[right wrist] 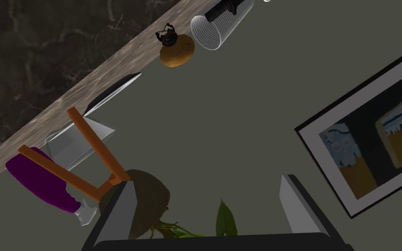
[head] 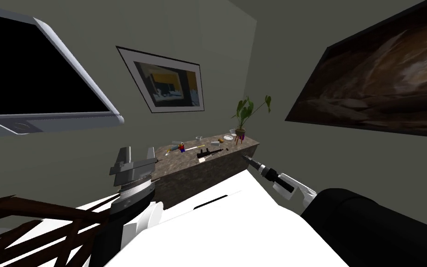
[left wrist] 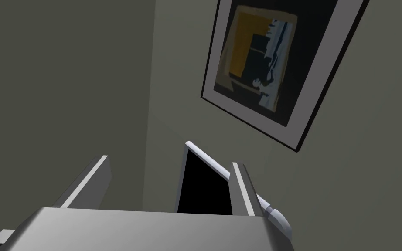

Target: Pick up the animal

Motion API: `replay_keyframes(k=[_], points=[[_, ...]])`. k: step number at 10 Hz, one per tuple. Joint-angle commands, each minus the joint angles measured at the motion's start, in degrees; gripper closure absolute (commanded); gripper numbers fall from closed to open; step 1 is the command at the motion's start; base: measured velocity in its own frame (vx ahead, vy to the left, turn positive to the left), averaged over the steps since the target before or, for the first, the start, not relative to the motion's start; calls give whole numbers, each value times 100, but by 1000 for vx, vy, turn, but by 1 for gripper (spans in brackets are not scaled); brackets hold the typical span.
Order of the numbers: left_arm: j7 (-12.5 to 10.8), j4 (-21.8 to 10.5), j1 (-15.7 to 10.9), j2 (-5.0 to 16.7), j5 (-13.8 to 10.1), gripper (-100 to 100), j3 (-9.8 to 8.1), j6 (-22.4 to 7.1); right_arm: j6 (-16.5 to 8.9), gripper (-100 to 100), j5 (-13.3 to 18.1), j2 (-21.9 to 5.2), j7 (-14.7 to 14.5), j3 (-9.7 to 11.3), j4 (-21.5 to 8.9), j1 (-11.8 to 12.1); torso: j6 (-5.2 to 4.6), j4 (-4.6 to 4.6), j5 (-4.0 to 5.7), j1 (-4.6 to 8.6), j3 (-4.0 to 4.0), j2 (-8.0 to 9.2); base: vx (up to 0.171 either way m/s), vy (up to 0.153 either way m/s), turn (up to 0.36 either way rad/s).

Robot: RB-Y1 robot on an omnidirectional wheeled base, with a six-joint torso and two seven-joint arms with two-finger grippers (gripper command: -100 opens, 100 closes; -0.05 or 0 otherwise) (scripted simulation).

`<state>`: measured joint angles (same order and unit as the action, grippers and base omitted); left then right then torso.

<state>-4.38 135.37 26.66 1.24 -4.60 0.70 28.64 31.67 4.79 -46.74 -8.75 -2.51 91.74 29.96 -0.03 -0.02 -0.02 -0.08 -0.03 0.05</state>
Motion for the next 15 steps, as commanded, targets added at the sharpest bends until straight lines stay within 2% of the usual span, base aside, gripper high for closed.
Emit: replay_keyframes(k=[1, 2, 3, 4, 5, 6, 7, 8, 9, 10, 12, 13, 14, 15], points=[[0, 0, 0, 0, 0, 0, 0, 0, -67, -100, 146, -286, 7, 52, -190, 76, 0, 0, 0, 0, 0, 0, -16, 41, 237], [0, 0, -1, 0, 0, 0, 0, 0, -67, -100, 146, -389, 7, 52, -190, 76, 3, 0, 0, -3, 0, 1, -10, 33, 92], [0, 0, 0, 0, 0, 0, 0, 0, -49, -100, 284, -608, 5, 113, -438, 121, -1, 0, 0, -1, 0, -1, -5, 48, 209], [0, 0, -1, 0, 0, 0, 0, 0, -49, -100, 284, -678, 5, 113, -438, 121, 3, 1, 0, -6, 2, -3, -2, 38, 122], [0, 0, 0, 0, 0, 0, 0, 0, -31, -100, 428, -894, 2, 181, -661, 169, -1, 1, -1, -3, 2, -3, -5, 49, 246], [0, 0, -1, 0, 0, 0, 0, 0, -31, -100, 428, -961, 2, 181, -680, 169, 4, 1, -1, -6, 2, -4, -4, 32, 136], [0, 0, 0, 0, 0, 0, 0, 0, -12, -100, 576, -1182, -2, 253, -913, 220, -1, 1, 0, -1, 2, -3, 0, 46, 265], [0, 0, 0, 0, 0, 0, 0, 0, -12, -100, 576, -1238, -2, 253, -913, 220, 5, 1, -1, -5, 3, -6, 7, 34, 138], [0, 0, 1, 0, 0, 0, 0, 0, 7, -100, 727, -1493, -6, 331, -1137, 272, -2, 2, 1, -2, 4, -7, 15, 50, 239], [0, 0, 0, 0, 0, 0, 0, 0, 7, -100, 727, -1509, -6, 331, -1137, 272, 2, 2, -1, -6, 5, -9, 11, 37, 118], [0, 0, 0, 0, 0, 0, 0, 0, 43, -100, 1040, -1921, -15, 505, -1516, 381, 2, 2, -1, -6, 6, -10, 26, 54, 333], [0, 0, 0, 0, 0, 0, 0, 0, 43, -100, 1040, -2029, -15, 505, -1553, 381, 6, 4, -2, -11, 10, -17, 32, 46, 169], [0, 0, 1, 0, 0, 0, 0, 0, 61, -100, 1201, -2239, -21, 601, -1745, 438, -3, 4, -2, -8, 10, -16, 37, 47, 201], [0, 0, 0, 0, 0, 0, 0, 0, 61, -100, 1201, -2277, -21, 601, -1745, 438, 1, 4, -1, -8, 10, -18, 34, 33, 142]])
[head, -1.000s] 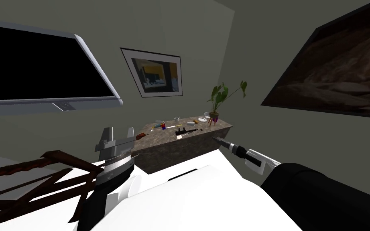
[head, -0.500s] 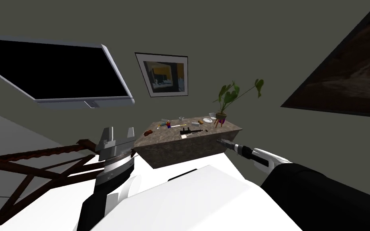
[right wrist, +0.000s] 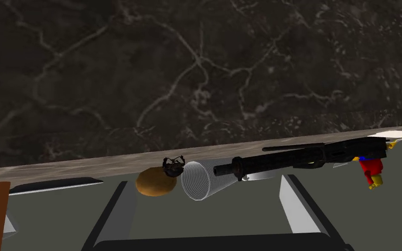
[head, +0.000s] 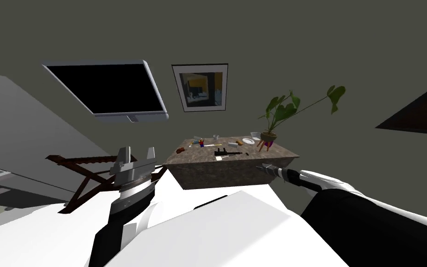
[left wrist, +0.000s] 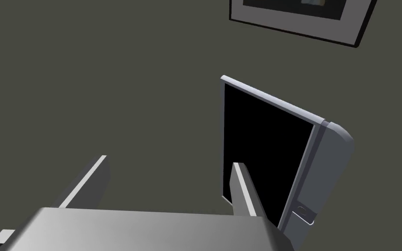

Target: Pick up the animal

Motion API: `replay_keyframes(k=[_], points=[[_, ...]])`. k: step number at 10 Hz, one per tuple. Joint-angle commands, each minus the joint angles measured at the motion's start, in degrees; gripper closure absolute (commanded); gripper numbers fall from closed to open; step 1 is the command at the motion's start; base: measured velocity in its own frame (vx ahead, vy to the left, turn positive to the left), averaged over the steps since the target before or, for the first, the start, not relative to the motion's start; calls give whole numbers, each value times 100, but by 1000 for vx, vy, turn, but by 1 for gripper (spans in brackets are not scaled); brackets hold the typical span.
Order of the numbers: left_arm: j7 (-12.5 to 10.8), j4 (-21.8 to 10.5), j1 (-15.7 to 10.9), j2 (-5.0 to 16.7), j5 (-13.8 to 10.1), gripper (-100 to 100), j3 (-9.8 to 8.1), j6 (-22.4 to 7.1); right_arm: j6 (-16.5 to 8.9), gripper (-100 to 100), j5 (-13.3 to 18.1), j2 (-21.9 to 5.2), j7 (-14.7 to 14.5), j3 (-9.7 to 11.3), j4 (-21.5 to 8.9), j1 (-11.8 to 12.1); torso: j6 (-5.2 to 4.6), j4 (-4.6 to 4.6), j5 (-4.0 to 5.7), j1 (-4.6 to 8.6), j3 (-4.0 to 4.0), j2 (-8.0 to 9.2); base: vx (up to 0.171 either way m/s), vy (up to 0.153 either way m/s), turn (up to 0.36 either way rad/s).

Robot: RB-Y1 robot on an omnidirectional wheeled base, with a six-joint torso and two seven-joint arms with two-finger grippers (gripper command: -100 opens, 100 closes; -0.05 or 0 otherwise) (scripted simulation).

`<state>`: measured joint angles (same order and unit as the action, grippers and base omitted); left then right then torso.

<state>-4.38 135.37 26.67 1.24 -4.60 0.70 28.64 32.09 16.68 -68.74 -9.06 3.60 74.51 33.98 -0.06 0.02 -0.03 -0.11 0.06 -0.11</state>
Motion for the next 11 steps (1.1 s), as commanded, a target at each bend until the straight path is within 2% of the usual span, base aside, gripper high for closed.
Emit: replay_keyframes(k=[1, 2, 4, 5, 9, 10, 11], points=[[0, 0, 0, 0, 0, 0, 0, 0, 37, -100, 174, -286, 5, 91, -203, 95, 0, 0, 0, 0, 0, 0, 48, 42, 286], [0, 0, -1, 0, 0, 0, 0, 0, 37, -100, 174, -318, 5, 91, -203, 95, 5, 1, -1, -2, 2, -4, 42, 25, 145], [0, 0, -1, 0, 0, 0, 0, 0, 69, -100, 500, -695, -8, 304, -536, 214, 5, 1, 0, -1, 2, -3, 53, 52, 317], [0, 0, 0, 0, 0, 0, 1, 0, 69, -100, 500, -763, -8, 304, -536, 214, 5, 2, -3, -11, 6, -12, 66, 35, 138], [0, 0, 0, 0, 0, 0, 0, 0, 121, -100, 1130, -1478, -30, 736, -1108, 453, 5, 5, -1, -3, 13, -22, 80, 29, 338], [0, 0, 0, 0, 0, 0, 0, 0, 121, -100, 1130, -1478, -30, 736, -1108, 453, 5, 6, -1, -2, 14, -24, 61, 8, 81], [0, 0, 1, 0, 0, 0, -1, 0, 142, -100, 1410, -1740, -40, 941, -1348, 567, -8, 3, 1, 1, 6, -10, 66, 44, 339]])
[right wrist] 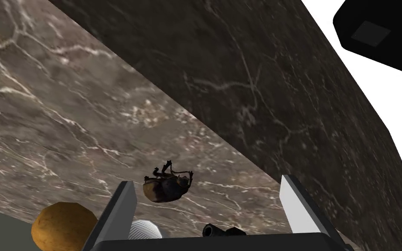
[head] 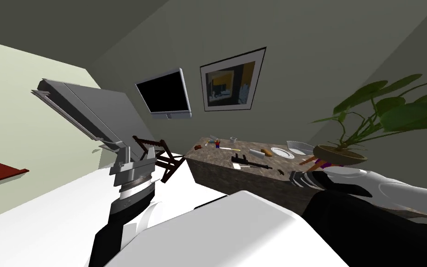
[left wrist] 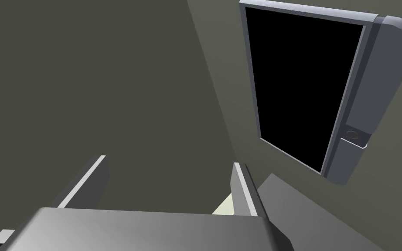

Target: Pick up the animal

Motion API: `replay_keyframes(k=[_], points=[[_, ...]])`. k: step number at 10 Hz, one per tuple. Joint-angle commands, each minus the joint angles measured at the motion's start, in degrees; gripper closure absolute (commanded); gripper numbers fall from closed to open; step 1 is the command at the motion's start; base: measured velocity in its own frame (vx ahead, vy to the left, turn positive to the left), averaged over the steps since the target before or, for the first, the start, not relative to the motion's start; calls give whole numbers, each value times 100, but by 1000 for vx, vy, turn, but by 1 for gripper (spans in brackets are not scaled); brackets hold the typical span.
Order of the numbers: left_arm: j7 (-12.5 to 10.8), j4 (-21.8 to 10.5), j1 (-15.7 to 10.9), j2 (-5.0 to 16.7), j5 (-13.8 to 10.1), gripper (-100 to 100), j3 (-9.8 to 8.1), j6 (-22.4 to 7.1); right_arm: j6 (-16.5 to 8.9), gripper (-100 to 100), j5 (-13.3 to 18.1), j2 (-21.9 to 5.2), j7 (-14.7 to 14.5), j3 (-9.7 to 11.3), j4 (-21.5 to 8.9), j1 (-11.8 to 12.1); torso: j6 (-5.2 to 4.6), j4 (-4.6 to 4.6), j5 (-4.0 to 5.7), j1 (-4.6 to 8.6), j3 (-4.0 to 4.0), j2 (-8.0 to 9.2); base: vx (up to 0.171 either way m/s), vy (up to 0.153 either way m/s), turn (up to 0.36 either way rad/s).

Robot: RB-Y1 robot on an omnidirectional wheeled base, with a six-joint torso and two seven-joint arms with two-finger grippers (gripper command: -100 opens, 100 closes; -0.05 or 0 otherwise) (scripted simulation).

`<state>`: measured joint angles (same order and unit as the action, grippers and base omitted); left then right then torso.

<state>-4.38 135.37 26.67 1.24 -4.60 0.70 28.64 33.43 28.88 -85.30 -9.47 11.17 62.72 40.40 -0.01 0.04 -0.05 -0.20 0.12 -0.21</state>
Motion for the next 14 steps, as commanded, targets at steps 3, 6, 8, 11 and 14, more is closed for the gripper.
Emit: replay_keyframes(k=[3, 6, 8, 11, 14], points=[[0, 0, 1, 0, 0, 0, -1, 0, 28, -100, 446, -272, -7, 366, -362, 28, -8, -3, 2, 4, -6, 11, 45, 26, 182], [0, 0, 1, 0, 0, 0, -1, 0, 41, -100, 639, -387, -13, 507, -504, 108, -13, -4, 3, 6, -10, 17, 33, 17, 128], [0, 0, 1, 0, 0, 0, -1, 0, 18, -100, 627, -429, -15, 482, -475, 189, -10, -6, 3, 7, -13, 22, 16, 7, 84], [0, 0, 1, 0, 0, 0, -1, 0, -114, -100, 698, -150, -106, 586, -551, 134, -13, -7, 7, 19, -17, 28, 21, -21, 59], [0, 0, 1, 0, 0, 0, -1, 0, -100, 100, 706, -110, -134, 595, -602, 109, -14, -8, 6, 15, -19, 33, 5, -9, 18]])
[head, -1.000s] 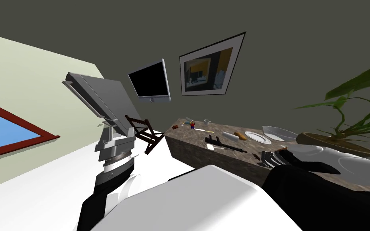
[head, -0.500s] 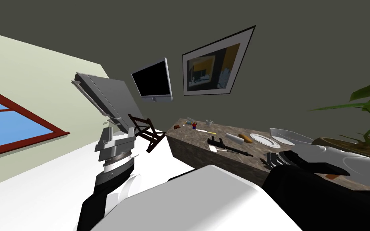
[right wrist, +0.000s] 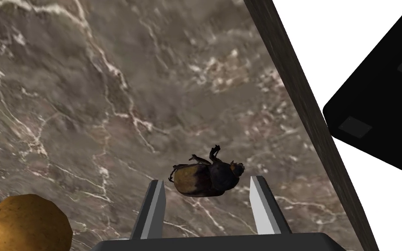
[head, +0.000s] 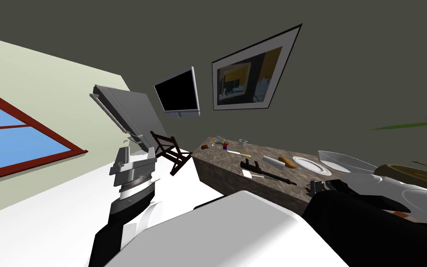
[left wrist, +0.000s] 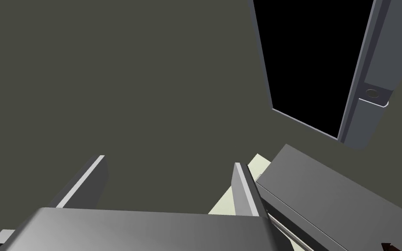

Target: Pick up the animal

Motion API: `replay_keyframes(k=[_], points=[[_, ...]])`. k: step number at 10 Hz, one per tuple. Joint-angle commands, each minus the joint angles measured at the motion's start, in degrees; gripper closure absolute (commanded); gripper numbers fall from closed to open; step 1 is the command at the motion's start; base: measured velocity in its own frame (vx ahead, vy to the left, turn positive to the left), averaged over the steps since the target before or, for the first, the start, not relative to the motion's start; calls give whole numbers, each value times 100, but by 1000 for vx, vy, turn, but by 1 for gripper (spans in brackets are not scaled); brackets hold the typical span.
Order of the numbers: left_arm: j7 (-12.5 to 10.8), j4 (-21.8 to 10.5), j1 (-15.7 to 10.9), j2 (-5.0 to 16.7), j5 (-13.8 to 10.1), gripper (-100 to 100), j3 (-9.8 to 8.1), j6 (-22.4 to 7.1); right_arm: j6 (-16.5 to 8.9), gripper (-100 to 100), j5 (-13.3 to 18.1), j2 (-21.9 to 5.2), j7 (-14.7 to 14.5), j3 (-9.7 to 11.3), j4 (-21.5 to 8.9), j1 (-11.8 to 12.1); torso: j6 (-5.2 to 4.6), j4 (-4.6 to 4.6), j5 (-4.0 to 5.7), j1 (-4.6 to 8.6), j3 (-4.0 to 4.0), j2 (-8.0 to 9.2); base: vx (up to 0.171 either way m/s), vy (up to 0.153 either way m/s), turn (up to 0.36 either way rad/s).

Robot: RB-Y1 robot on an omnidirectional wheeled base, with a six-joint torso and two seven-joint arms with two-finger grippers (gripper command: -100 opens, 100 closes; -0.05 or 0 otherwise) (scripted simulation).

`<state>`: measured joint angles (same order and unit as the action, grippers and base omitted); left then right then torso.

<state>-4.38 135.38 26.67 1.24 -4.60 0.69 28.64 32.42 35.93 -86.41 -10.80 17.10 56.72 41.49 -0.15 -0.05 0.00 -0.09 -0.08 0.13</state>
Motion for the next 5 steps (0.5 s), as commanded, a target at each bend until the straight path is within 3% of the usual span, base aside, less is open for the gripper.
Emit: replay_keyframes(k=[1, 4, 5], points=[[0, 0, 0, 0, 0, 0, 0, 0, 0, 100, 0, 0, 0, 0, 0, 0, 0, 0, 0, 0, 0, 0, 0, 0, 0], [0, 0, 0, 0, 0, 0, 0, 0, -8, 100, -4, -2, 6, -6, -5, -2, 4, 3, 10, 10, 3, -2, 0, 0, 0], [0, 0, 0, 0, 0, 0, 0, 0, -8, 0, -4, -2, 6, -6, -5, -2, 3, 3, 10, 11, 3, -3, 0, 0, 0]])
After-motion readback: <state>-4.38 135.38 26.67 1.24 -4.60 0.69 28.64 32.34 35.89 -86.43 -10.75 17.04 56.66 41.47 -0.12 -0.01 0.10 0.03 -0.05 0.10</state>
